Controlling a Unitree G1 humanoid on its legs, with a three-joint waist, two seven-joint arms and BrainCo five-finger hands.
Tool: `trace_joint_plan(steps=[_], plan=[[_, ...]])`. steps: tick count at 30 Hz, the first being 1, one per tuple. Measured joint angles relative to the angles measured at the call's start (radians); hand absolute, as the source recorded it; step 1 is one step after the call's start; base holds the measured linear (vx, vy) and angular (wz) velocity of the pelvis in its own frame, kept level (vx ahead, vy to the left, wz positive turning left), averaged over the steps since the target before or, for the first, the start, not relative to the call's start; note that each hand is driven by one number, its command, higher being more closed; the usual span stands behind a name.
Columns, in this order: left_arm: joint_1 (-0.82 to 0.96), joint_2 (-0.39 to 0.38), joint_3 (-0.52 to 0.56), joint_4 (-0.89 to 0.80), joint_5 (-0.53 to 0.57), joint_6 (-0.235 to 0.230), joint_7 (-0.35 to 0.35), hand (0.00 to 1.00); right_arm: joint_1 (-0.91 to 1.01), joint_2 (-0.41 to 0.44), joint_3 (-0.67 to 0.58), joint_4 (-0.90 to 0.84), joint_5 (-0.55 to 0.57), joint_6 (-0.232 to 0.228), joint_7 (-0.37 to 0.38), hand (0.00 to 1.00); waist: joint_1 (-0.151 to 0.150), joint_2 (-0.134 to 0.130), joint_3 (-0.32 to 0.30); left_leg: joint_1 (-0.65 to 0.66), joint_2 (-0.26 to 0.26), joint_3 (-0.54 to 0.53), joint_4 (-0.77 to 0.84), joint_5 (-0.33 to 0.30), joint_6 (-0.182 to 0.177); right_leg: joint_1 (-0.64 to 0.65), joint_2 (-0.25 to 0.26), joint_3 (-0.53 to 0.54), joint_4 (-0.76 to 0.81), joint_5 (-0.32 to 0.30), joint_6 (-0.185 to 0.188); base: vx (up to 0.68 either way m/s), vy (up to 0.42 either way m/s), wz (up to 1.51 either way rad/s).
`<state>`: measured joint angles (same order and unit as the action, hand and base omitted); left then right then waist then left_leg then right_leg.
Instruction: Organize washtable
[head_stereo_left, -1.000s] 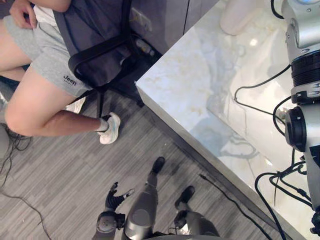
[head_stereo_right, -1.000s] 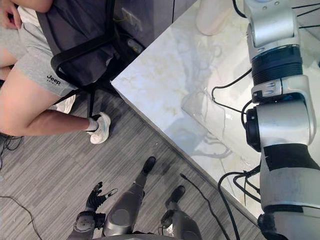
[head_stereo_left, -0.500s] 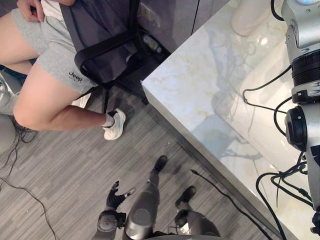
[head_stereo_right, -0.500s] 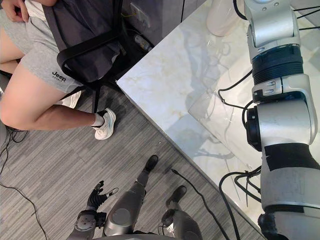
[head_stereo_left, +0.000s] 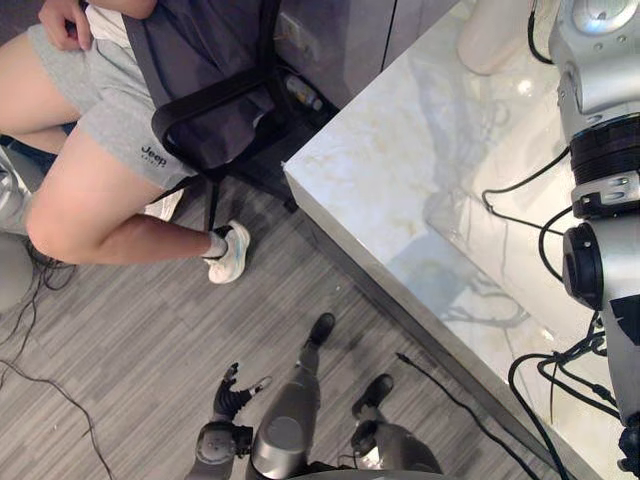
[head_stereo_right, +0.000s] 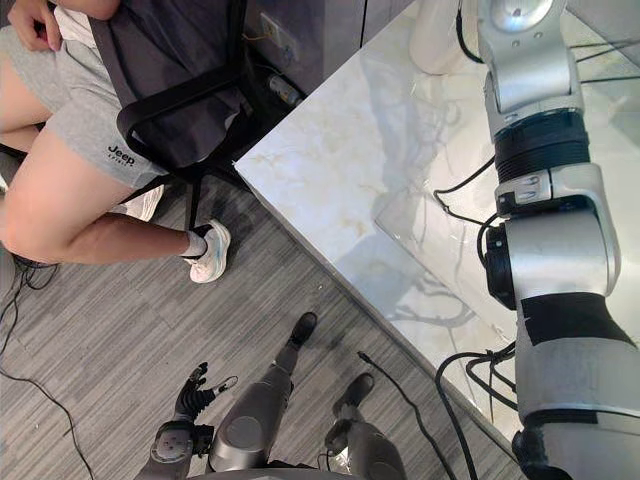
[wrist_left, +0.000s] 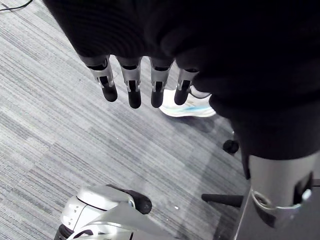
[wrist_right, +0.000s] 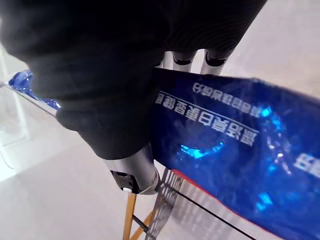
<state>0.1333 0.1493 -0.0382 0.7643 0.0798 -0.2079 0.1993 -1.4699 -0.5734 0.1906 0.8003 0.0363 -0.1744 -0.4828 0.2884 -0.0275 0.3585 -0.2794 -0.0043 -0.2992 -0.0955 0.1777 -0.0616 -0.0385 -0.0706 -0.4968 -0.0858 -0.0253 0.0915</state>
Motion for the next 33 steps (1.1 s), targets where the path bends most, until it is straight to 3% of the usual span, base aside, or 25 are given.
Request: trace_joint_plan(steps=[13, 18, 21, 24, 29, 33], plan=[[-0.001, 0.000, 0.001, 0.001, 0.000, 0.002, 0.001, 0.00, 0.008, 0.015, -0.037, -0.019, 0.014, -0.001, -0.015, 0.00, -0.001, 0.000, 0.000, 0.011, 0.006, 0.013, 0.000, 0.000, 0.000, 0.000, -0.001, 0.013, 0.015, 0.000, 0.000, -0.01, 0.022, -0.02], [-0.001, 0.001, 0.003, 0.003, 0.000, 0.005, -0.002, 0.00, 0.016, 0.014, -0.038, -0.138, 0.014, -0.007, -0.015, 0.00, -0.005, -0.003, -0.002, 0.017, 0.008, 0.027, 0.000, 0.000, 0.000, 0.001, -0.001, 0.029, 0.015, 0.000, 0.000, 0.00, 0.028, -0.05], [-0.001, 0.001, 0.010, 0.015, 0.001, 0.006, -0.003, 0.00, 0.032, 0.011, -0.037, -0.252, 0.011, -0.013, -0.015, 0.00, -0.027, -0.004, -0.003, 0.033, 0.008, 0.030, 0.000, 0.000, 0.000, 0.016, -0.002, 0.031, 0.015, 0.000, 0.000, 0.00, 0.000, 0.00], [-0.001, 0.004, 0.014, 0.024, 0.002, 0.007, -0.003, 0.00, 0.098, -0.031, -0.036, -0.419, -0.011, -0.018, -0.012, 0.00, -0.048, -0.017, -0.010, 0.054, 0.009, 0.042, 0.000, 0.000, 0.000, 0.034, -0.004, 0.038, 0.015, 0.000, 0.000, -0.03, 0.024, -0.08], [0.007, 0.019, 0.055, 0.064, 0.007, 0.015, -0.004, 0.00, 0.328, -0.111, -0.062, -0.702, -0.076, -0.052, 0.010, 0.00, -0.103, -0.085, -0.074, 0.083, 0.022, 0.088, -0.001, -0.012, 0.002, 0.034, -0.001, 0.080, 0.018, 0.001, -0.001, -0.04, 0.020, -0.24], [0.024, 0.022, 0.095, 0.073, 0.013, 0.028, -0.004, 0.00, 0.633, -0.159, -0.310, -0.905, -0.159, -0.092, 0.007, 0.00, -0.154, -0.124, -0.143, 0.117, 0.027, 0.144, -0.001, -0.026, 0.010, 0.037, -0.008, 0.133, 0.029, 0.002, -0.002, -0.01, 0.026, -0.38]])
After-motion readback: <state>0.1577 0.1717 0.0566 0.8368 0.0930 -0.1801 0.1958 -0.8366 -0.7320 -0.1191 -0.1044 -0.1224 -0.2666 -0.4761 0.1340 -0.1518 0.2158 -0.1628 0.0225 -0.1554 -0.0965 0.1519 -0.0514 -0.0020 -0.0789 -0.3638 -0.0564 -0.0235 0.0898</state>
